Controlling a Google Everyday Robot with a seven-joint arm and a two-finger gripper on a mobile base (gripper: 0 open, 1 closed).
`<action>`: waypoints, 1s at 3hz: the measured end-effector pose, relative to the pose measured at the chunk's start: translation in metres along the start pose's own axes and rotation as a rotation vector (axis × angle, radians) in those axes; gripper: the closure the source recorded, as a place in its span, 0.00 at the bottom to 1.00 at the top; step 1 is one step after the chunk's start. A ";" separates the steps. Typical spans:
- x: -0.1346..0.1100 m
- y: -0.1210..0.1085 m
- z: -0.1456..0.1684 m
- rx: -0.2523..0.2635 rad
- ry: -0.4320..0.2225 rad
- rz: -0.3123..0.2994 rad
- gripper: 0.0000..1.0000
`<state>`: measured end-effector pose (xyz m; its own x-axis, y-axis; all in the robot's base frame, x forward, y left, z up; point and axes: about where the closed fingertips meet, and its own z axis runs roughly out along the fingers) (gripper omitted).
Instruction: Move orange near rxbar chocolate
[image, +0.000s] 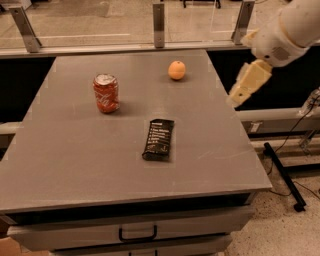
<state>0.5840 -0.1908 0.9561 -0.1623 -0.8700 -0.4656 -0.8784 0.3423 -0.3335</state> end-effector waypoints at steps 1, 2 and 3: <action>-0.029 -0.043 0.048 0.045 -0.120 0.034 0.00; -0.057 -0.082 0.096 0.062 -0.227 0.101 0.00; -0.077 -0.104 0.139 0.024 -0.310 0.176 0.00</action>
Offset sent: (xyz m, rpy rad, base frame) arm 0.1981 0.0854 -0.0369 0.3842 -0.1304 -0.0785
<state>0.7502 -0.1100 0.9132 -0.1628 -0.6490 -0.7432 -0.8379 0.4886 -0.2432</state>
